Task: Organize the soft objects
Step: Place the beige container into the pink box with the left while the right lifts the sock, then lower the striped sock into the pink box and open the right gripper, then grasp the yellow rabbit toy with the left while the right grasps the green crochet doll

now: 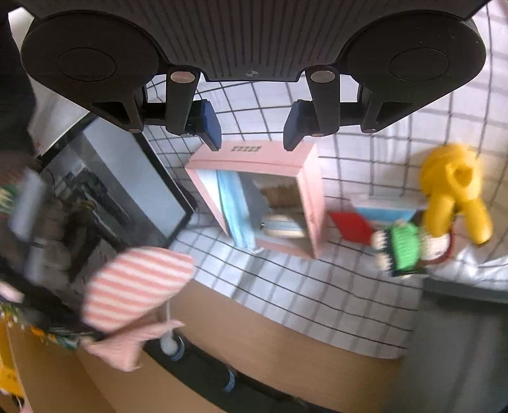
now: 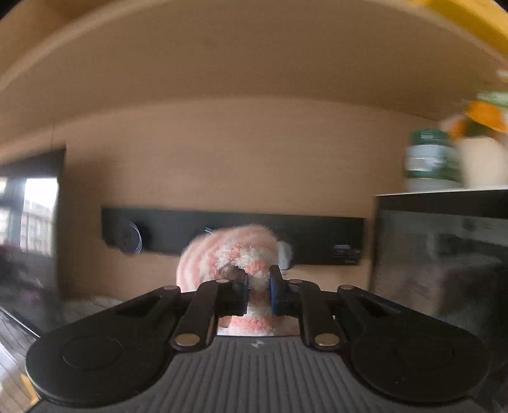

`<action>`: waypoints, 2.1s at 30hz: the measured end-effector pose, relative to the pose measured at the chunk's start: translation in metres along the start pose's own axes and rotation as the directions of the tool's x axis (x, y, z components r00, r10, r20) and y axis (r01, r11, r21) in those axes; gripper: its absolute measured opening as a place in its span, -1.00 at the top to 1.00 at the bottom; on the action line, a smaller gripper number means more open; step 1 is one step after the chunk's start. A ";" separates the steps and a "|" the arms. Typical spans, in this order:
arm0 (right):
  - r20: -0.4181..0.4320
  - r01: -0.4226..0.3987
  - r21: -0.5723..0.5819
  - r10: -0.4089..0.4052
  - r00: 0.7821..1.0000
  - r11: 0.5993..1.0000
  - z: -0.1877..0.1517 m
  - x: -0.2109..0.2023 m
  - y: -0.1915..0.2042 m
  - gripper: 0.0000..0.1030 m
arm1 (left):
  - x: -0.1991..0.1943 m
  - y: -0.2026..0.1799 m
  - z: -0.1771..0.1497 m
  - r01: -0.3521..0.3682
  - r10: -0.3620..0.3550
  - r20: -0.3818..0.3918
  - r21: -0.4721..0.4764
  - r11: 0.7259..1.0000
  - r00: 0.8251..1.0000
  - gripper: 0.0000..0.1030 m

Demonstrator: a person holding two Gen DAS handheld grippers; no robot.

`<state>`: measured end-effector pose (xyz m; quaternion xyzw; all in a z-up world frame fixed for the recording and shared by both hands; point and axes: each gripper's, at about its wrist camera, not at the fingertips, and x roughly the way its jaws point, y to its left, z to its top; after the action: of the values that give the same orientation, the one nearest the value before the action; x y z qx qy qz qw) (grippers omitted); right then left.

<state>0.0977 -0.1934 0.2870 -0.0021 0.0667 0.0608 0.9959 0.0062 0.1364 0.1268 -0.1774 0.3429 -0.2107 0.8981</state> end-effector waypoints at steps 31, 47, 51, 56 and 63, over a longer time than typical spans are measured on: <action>-0.830 -0.081 0.228 0.237 0.505 0.970 -0.189 0.178 0.044 0.23 | -0.058 0.068 -0.070 -0.182 0.184 -0.017 -0.262 0.948 0.983 0.09; -0.793 -0.113 0.225 0.249 0.556 0.968 -0.203 0.171 0.054 0.30 | -0.041 0.068 -0.048 -0.223 0.217 -0.054 -0.195 0.955 0.975 0.09; -0.754 -0.138 0.207 0.248 0.608 0.968 -0.191 0.152 0.053 0.13 | -0.042 0.085 -0.040 -0.282 0.277 -0.054 -0.200 0.938 0.959 0.09; -0.663 -0.197 0.094 0.209 0.719 0.976 -0.159 0.100 0.062 -0.34 | -0.042 0.118 -0.009 -0.332 0.345 0.023 -0.227 0.916 0.938 0.09; -0.601 -0.258 0.039 0.229 0.766 0.965 -0.147 0.025 0.074 -0.36 | 0.001 0.150 0.035 -0.373 0.377 0.061 -0.063 0.926 0.924 0.09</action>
<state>0.0933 -0.1184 0.1387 -0.0357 0.3769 0.1872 0.9064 0.0697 0.2691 0.0819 -0.1386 0.3432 -0.0200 0.9288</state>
